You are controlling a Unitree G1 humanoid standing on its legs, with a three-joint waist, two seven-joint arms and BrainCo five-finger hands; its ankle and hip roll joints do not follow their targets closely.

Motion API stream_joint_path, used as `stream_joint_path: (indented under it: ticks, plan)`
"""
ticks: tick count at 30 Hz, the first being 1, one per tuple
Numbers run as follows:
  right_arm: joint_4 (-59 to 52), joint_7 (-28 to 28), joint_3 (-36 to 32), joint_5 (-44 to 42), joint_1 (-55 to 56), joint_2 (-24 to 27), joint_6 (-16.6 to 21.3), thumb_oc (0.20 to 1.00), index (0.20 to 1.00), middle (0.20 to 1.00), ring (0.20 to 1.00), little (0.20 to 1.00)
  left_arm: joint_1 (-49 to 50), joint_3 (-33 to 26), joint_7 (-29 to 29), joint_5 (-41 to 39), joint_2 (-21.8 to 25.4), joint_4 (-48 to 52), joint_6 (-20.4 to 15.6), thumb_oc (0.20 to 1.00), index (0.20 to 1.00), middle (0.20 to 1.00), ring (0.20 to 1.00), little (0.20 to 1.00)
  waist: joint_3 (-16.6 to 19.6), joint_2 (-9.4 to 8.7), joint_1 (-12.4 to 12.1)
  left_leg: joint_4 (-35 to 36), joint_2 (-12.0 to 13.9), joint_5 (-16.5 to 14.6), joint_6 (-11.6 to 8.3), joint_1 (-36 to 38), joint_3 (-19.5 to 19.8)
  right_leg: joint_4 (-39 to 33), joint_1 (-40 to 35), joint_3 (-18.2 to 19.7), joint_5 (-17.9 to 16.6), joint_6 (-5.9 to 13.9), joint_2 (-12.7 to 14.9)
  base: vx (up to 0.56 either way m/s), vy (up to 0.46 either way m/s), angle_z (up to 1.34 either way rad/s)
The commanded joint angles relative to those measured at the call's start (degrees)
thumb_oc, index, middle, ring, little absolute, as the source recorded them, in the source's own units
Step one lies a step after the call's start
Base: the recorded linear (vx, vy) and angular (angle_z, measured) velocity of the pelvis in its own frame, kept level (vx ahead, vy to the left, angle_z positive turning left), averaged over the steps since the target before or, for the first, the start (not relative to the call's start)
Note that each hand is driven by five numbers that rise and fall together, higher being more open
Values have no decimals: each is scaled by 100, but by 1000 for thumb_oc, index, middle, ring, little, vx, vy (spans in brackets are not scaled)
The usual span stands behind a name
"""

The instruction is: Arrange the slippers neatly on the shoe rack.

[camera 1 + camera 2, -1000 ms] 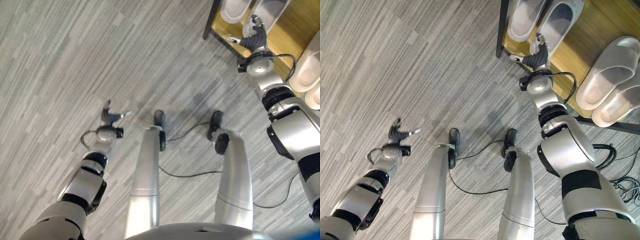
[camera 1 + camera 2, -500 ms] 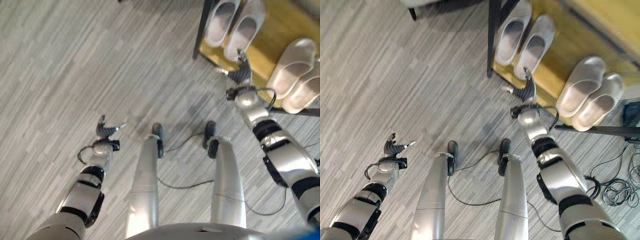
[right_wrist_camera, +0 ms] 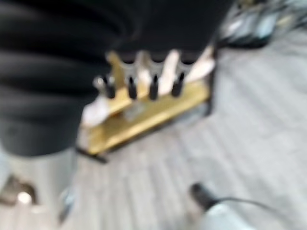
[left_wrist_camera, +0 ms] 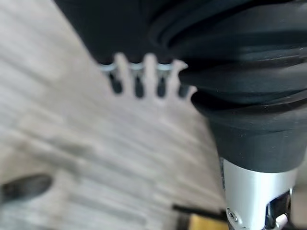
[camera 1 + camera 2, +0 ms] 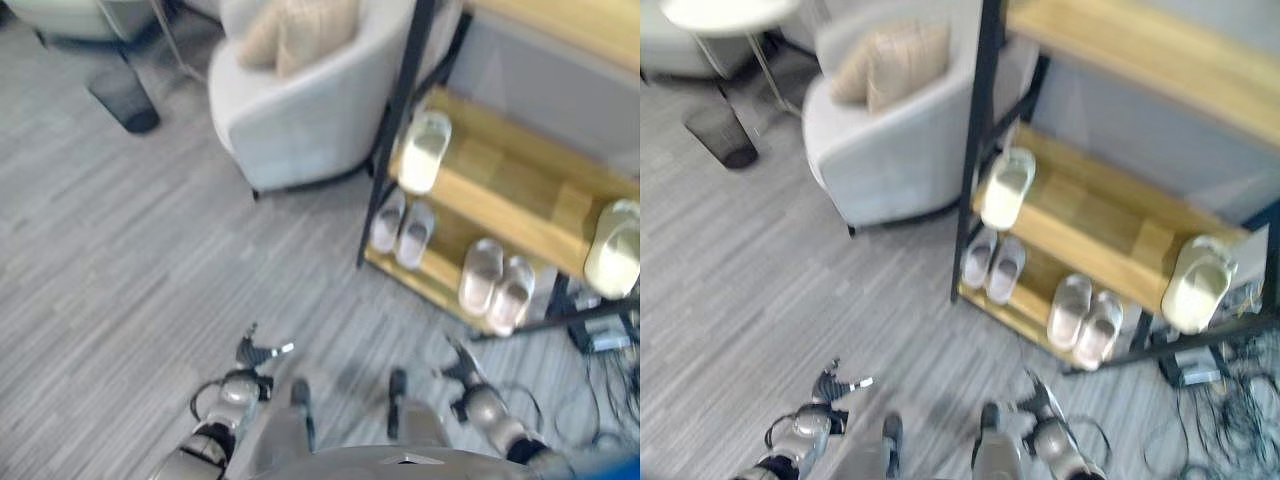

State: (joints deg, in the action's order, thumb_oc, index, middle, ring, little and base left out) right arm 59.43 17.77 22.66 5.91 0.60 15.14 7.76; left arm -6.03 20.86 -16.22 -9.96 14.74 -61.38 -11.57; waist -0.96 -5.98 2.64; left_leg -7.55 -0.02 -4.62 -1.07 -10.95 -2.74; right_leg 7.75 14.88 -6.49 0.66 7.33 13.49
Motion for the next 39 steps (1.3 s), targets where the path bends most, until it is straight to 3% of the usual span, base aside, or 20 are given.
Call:
stream_joint_path:
  ticks: [1, 3, 4, 5, 6, 7, 8, 17, 21, 25, 29, 39]
  plan:
    - [57, -166, -86, 512, -894, 216, -73, 1000, 1000, 1000, 1000, 1000, -772, -135, 449, 380, -15, 169, -144, 1000, 1000, 1000, 1000, 1000, -746, 220, 112, 150, 83, -192, -267, 331, 286, -230, -425, -154, -421, 281, 55, 240, -13, -17]
    - [78, -311, -262, 407, -692, 171, -112, 1000, 1000, 1000, 1000, 1000, -688, 97, 792, 371, -118, 413, -136, 1000, 1000, 1000, 1000, 1000, -548, 260, 173, 459, 90, -165, -254, 769, 201, -477, -768, -110, -439, 315, 18, 150, -15, -27]
    - [75, -549, -468, 364, -505, 334, -176, 1000, 1000, 1000, 1000, 1000, 215, 252, 1542, 234, 669, 2221, -125, 1000, 1000, 1000, 1000, 1000, -497, 397, 48, 567, 75, -153, -210, 939, 194, -586, -973, -134, -459, 336, 36, 56, -7, -35]
    - [127, -560, -464, 530, -526, 329, -219, 1000, 1000, 1000, 1000, 1000, 694, 415, 2222, -903, 834, 3366, -553, 1000, 1000, 1000, 1000, 1000, -479, 389, 11, 658, 66, -155, -216, 1098, 222, -656, -1119, -153, -444, 353, 30, 54, 4, -33]
    - [83, -609, -521, 543, -467, 289, -171, 1000, 1000, 1000, 1000, 1000, 776, 383, 2446, -1088, 784, 3045, -451, 1000, 1000, 1000, 1000, 1000, -429, 377, 4, 727, 69, -142, -213, 1194, 188, -704, -1179, -140, -446, 385, 30, 48, -10, -15]
    - [-41, -710, -589, 463, -310, 296, -119, 1000, 1000, 1000, 1000, 1000, 769, 515, 2192, 34, 963, 3038, -166, 1000, 1000, 1000, 1000, 1000, -344, 436, 12, 855, 81, -140, -199, 1336, 121, -780, -1272, -92, -468, 403, 26, 40, 6, 10]
    - [-25, -682, -576, 494, -321, 268, -155, 1000, 1000, 1000, 1000, 1000, 892, 553, 2228, 143, 963, 3360, -198, 1000, 1000, 1000, 1000, 1000, -308, 456, 16, 911, 76, -126, -193, 1376, 127, -811, -1301, -108, -461, 400, 25, 28, 7, 14]
    - [223, -822, -480, 598, -337, 94, -334, 1000, 1000, 1000, 1000, 1000, 701, 1131, 2987, -353, 1142, 4846, -63, 1000, 1000, 1000, 1000, 1000, -194, 575, 169, 1061, 28, -184, -107, 1617, 28, -768, -1343, 110, -451, 442, 71, -1, -3, -11]
    - [372, -796, -413, 619, -349, 5, -364, 1000, 1000, 1000, 1000, 1000, 367, 1329, 2827, 18, 890, 4695, -124, 1000, 1000, 1000, 1000, 1000, -189, 585, 228, 1069, 14, -202, -89, 1642, -43, -774, -1325, 195, -436, 442, 75, -13, -7, -8]
    - [432, -689, -423, 459, -264, -93, -397, 1000, 1000, 1000, 1000, 1000, 101, 1327, 2271, 418, 512, 4175, -169, 1000, 1000, 1000, 1000, 1000, -204, 532, 253, 1028, 31, -203, -88, 1615, -54, -770, -1316, 218, -409, 421, 59, -5, -50, -9]
    - [379, -585, -466, 389, -166, -101, -391, 1000, 1000, 1000, 1000, 1000, -148, 1402, 2049, 537, 440, 4236, -217, 1000, 1000, 1000, 1000, 1000, -221, 525, 309, 936, 53, -247, -102, 1598, -84, -732, -1287, 270, -356, 400, 34, 23, -59, 0]
    - [77, -411, -385, 363, 63, -25, -349, 1000, 1000, 1000, 1000, 1000, -1381, 1604, 1136, 1061, 18, 3867, -303, 1000, 1000, 1000, 1000, 1000, -276, 769, 673, 722, 110, -344, -170, 1539, -337, -627, -1044, 571, -259, 342, -56, 48, -60, -16]
